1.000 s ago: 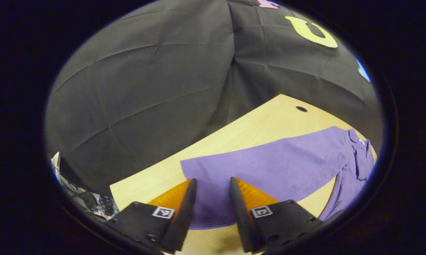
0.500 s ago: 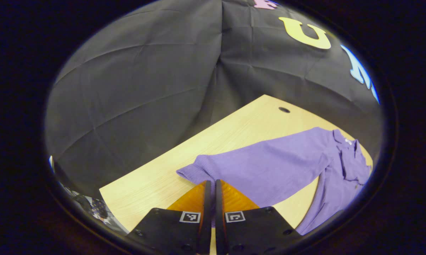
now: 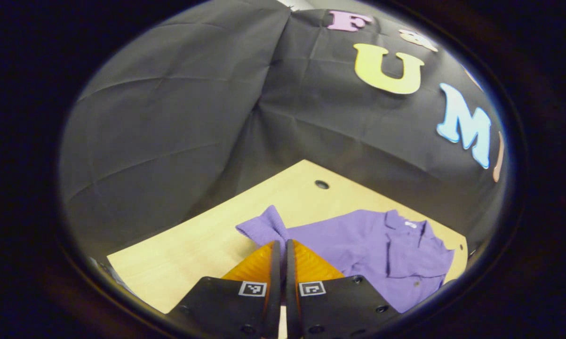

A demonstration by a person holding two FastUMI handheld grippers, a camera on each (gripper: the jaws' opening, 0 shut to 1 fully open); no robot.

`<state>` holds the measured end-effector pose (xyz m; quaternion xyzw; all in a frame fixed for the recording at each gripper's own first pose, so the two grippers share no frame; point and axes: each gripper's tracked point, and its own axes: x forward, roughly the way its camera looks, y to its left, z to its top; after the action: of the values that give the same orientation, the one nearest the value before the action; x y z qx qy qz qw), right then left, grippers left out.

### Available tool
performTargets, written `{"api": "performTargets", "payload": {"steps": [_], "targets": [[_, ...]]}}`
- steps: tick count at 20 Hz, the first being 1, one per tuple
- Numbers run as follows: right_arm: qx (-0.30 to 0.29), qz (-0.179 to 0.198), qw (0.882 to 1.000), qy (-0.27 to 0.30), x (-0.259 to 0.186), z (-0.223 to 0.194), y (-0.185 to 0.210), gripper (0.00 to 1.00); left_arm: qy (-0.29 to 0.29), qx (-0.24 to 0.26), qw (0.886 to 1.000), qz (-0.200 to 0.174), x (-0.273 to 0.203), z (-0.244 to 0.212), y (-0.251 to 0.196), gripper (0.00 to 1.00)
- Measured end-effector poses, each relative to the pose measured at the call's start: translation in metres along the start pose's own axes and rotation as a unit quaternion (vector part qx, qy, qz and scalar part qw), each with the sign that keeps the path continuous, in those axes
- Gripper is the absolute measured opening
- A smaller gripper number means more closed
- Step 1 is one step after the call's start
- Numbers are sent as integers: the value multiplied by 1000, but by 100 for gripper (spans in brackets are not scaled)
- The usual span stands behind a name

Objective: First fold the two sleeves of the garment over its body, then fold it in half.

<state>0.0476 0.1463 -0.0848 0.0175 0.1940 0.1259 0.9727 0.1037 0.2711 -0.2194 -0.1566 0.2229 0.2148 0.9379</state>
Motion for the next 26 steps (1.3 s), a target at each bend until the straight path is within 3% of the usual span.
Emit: {"api": "performTargets", "payload": {"steps": [6, 14, 26], "targets": [[3, -23, 1000, 2, -9, -11, -43, 96, -8, 33, 996, -80, 0, 10, -116, 11], [18, -32, 999, 13, -12, -32, -89, 96, 7, 105, 976, -188, -9, -14, -284, 10], [-7, -1, 999, 47, -8, -82, -135, 96, 45, 192, 946, -257, -30, -106, -433, 11]]}}
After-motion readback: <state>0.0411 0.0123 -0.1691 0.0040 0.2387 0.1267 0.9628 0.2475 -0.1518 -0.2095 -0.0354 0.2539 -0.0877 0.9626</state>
